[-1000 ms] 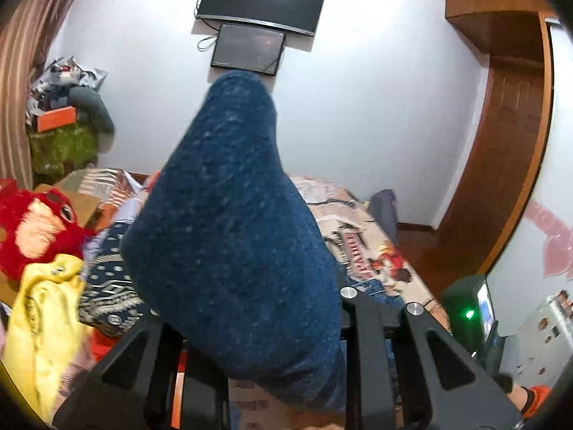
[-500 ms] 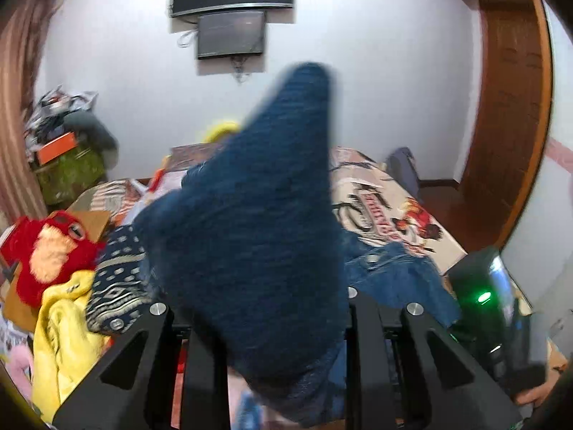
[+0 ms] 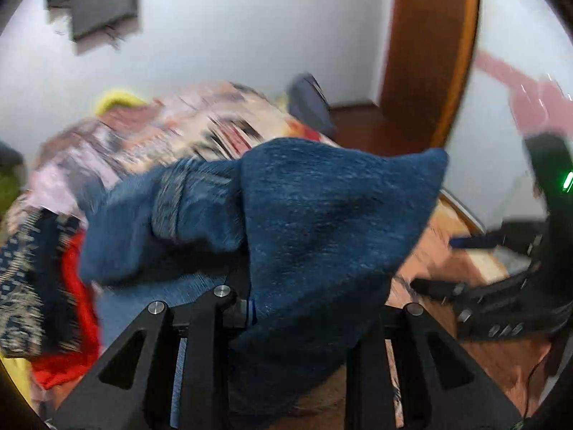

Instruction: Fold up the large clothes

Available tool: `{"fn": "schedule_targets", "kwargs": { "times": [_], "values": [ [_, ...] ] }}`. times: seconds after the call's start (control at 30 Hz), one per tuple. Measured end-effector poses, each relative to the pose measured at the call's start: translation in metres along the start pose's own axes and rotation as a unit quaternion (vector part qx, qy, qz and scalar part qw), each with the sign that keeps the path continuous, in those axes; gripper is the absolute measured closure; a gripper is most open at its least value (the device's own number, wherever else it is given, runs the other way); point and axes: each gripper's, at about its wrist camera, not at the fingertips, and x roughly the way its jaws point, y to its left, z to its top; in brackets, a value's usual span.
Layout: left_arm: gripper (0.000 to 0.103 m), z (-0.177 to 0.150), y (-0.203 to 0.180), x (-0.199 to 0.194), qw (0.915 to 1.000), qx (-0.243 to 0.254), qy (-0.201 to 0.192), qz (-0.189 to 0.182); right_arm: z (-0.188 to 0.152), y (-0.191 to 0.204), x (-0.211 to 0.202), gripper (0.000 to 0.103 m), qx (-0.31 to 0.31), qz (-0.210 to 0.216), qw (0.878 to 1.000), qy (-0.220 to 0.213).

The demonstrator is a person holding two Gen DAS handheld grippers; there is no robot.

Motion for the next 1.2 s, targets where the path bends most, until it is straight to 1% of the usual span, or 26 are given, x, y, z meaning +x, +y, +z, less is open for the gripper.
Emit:
{"fn": "schedule_targets", "kwargs": {
  "times": [0.03, 0.1, 0.17, 0.2, 0.23, 0.3, 0.37, 0.43, 0.53, 0.7, 0.77, 0.9, 0.97, 1.03, 1.1, 1.17, 1.2],
  "values": [
    [0.079, -0.007, -0.006, 0.007, 0.9998, 0.007, 0.015, -0.009, -0.003, -0.003, 0.001, 0.033, -0.001, -0.003, 1.0, 0.002],
    [0.078, -0.017, -0.015, 0.014, 0.9992, 0.023, 0.032, -0.01, -0.011, -0.011, -0.001, 0.033, -0.004, -0.007, 1.0, 0.005],
    [0.076, -0.025, -0.021, 0.015, 0.9986, 0.036, 0.037, -0.009, -0.014, -0.013, -0.004, 0.033, -0.008, -0.01, 1.0, 0.003],
    [0.071, -0.028, -0.023, 0.014, 0.9981, 0.046, 0.04, -0.01, -0.016, -0.014, -0.006, 0.033, -0.011, -0.013, 1.0, 0.002],
    [0.069, -0.03, -0.023, 0.013, 0.9974, 0.054, 0.046, -0.014, -0.019, -0.015, -0.01, 0.033, -0.013, -0.015, 1.0, -0.001],
    [0.06, -0.031, -0.025, 0.01, 0.9966, 0.061, 0.053, -0.018, -0.025, -0.014, -0.018, 0.033, -0.015, -0.017, 1.0, -0.005],
    [0.054, -0.029, -0.032, 0.005, 0.9958, 0.067, 0.058, -0.022, -0.029, -0.016, -0.027, 0.033, -0.014, -0.019, 1.0, -0.01],
    [0.05, -0.029, -0.034, -0.003, 0.9951, 0.069, 0.063, -0.032, -0.027, -0.016, -0.034, 0.033, -0.013, -0.015, 1.0, -0.02],
    [0.047, -0.032, -0.032, -0.017, 0.9947, 0.05, 0.06, -0.067, -0.025, -0.013, -0.047, 0.033, -0.012, -0.007, 0.999, -0.038],
    [0.044, -0.036, -0.023, -0.044, 0.9964, 0.032, 0.045, -0.065, -0.019, -0.007, -0.067, 0.033, -0.011, 0.007, 0.997, -0.07],
    [0.044, -0.037, -0.012, -0.056, 0.9979, 0.017, 0.033, -0.054, -0.016, -0.002, -0.072, 0.033, -0.014, 0.014, 0.997, -0.077],
    [0.042, -0.037, 0.022, -0.077, 0.9999, -0.013, 0.005, -0.001, -0.008, 0.015, -0.074, 0.033, -0.031, 0.026, 0.995, -0.087],
    [0.038, -0.038, 0.039, -0.078, 0.9993, -0.022, 0.001, 0.031, -0.004, 0.027, -0.071, 0.033, -0.041, 0.038, 0.995, -0.089],
    [0.038, -0.042, 0.061, -0.075, 0.9967, -0.039, 0.009, 0.071, 0.001, 0.042, -0.065, 0.033, -0.052, 0.052, 0.994, -0.086],
    [0.038, -0.049, 0.077, -0.069, 0.9939, -0.051, 0.023, 0.095, 0.005, 0.057, -0.057, 0.033, -0.064, 0.062, 0.993, -0.082],
    [0.037, -0.057, 0.091, -0.058, 0.9917, -0.065, 0.044, 0.102, 0.008, 0.074, -0.047, 0.033, -0.083, 0.068, 0.991, -0.075],
    [0.036, -0.064, 0.097, -0.05, 0.9909, -0.073, 0.06, 0.095, 0.008, 0.078, -0.042, 0.033, -0.09, 0.068, 0.991, -0.072]
  ]
}}
